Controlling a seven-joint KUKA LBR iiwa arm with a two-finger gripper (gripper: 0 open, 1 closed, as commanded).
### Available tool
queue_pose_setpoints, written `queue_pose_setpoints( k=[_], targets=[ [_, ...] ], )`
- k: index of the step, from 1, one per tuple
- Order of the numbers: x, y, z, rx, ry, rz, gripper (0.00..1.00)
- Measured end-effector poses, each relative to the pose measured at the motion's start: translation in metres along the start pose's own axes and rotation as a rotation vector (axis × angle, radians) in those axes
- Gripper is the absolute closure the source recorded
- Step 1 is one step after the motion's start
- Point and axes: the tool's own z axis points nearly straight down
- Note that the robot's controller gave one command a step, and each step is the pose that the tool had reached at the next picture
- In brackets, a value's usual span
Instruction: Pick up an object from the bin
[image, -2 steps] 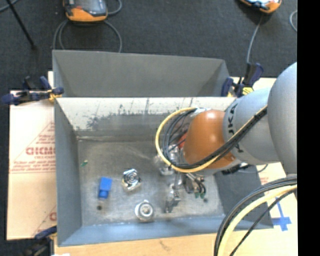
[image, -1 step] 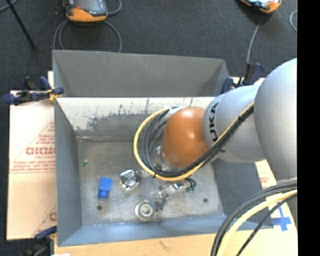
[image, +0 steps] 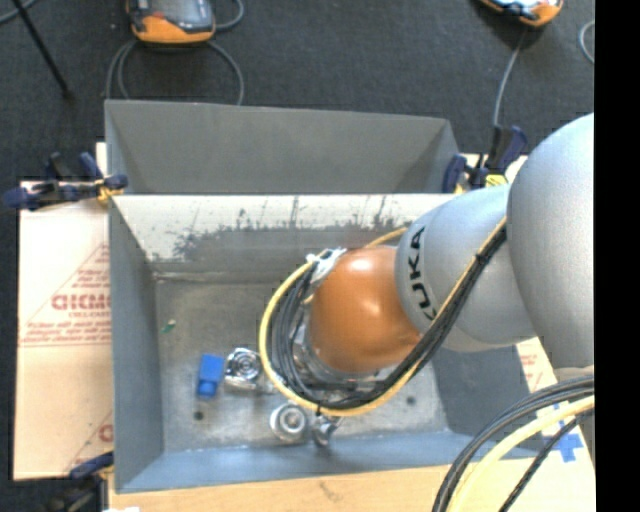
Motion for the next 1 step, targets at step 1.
queue_pose_setpoints(
  k=[1],
  targets=[
    [-0.0004,0.0026,-0.0003,-0.006,0.002,0.001,1.00]
  ],
)
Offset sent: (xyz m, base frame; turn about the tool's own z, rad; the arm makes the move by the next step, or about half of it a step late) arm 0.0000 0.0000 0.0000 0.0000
